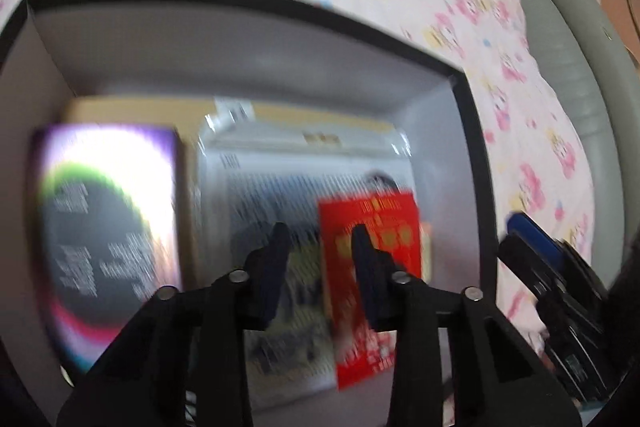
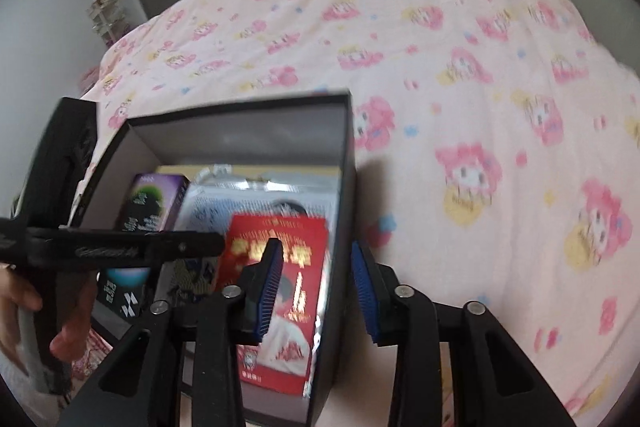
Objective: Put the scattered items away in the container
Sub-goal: 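Lower the red envelope into the black box with the left gripper, then push the red envelope upright against the bead-art kit with the left gripper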
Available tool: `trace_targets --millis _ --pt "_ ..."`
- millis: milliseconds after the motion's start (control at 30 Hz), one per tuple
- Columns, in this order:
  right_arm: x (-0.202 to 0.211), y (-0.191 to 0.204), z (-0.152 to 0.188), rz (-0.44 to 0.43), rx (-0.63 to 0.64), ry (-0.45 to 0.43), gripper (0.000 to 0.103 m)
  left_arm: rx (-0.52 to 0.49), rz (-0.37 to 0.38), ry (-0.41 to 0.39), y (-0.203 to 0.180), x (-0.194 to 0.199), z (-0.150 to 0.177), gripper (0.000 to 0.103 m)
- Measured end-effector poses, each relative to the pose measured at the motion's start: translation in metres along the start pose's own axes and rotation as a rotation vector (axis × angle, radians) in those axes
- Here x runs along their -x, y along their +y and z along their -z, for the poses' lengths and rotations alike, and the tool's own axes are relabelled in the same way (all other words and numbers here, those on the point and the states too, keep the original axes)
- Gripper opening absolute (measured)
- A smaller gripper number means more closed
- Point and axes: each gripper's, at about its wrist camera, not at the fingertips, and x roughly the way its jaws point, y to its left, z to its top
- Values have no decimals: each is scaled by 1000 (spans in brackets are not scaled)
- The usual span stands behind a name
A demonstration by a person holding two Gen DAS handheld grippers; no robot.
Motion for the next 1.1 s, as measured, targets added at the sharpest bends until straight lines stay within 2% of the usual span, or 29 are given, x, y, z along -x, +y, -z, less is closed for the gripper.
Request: trace_targets --millis 33,133,200,300,467,567,633,767,900,967,1000,1067,1100 --pt "-2 5 -8 -33 10 7 29 1 -14 -8 0 -1 -7 19" --pt "-21 14 -23 -98 4 74 26 -24 -44 -7 -5 -10 -19 15" --pt "-33 20 -27 -54 18 95 26 -27 -40 20 -2 -20 -28 12" --pt "-40 21 -33 53 31 74 26 -35 4 46 -9 -32 -32 12" --pt "-32 1 -47 67 -60 26 26 -37 84 109 -17 -46 -33 12" --pt "-32 -6 -45 22 -84 38 26 -53 137 164 -25 -51 -31 12" --pt "-31 -11 -41 25 -99 32 26 -47 177 184 -29 -54 -29 12" --pt "-28 -24 -36 23 -136 37 26 -71 142 124 -41 -58 -34 12" --pt "-26 -34 -30 42 -158 36 26 -79 158 182 -51 -65 -30 12" --pt "-25 -36 -26 33 -167 42 26 -94 190 219 -55 -66 -22 12" --pt "-25 -36 -25 24 -171 41 26 -101 196 202 -55 -62 -19 12" --pt "-21 -34 -25 17 -170 32 26 -78 176 73 -47 -38 -17 12" --pt "-17 -30 -25 8 -160 20 26 -55 180 41 -42 -28 -15 12"
